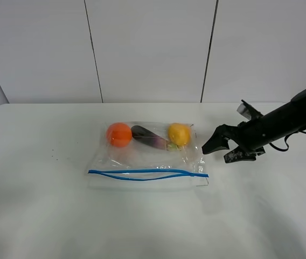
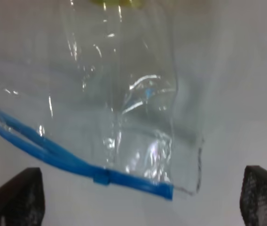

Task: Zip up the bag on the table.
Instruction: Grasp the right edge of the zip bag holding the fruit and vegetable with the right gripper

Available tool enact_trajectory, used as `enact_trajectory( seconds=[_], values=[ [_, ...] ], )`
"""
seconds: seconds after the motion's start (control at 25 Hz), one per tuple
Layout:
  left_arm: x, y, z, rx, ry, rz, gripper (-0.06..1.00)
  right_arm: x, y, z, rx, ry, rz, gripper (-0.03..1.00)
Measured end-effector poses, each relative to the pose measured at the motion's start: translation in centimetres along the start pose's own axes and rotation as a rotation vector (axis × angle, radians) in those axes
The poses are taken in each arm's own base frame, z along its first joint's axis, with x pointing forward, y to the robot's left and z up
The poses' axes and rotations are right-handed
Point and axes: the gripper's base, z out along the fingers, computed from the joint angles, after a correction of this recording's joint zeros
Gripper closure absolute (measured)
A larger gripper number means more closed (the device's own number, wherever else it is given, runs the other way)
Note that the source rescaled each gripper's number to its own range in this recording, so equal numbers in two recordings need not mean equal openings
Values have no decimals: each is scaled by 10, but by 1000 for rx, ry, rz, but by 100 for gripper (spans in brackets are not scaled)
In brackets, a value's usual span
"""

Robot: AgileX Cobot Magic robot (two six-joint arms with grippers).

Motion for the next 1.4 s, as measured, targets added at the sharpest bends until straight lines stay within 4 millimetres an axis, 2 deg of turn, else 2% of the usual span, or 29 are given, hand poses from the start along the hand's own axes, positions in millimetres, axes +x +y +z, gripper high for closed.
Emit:
enact_trajectory(
  seconds=[0.44,0.64,0.88,1.24,1.32,1.4],
  values=[
    [0,0,0,0,0,0,-4,6,-20,48,-208,23,35,5],
    [0,0,0,0,0,0,-4,8,-23,57,-265,18,36,5],
    [0,0,0,0,0,0,-4,10,-28,65,-285,17,21,14],
    [0,0,0,0,0,0,-4,4,-31,77,-377,37,29,16],
    [0,0,0,0,0,0,-4,4,-31,77,-382,45,28,21],
    [0,0,0,0,0,0,-4,5,-31,77,-378,59,31,32]
  ],
)
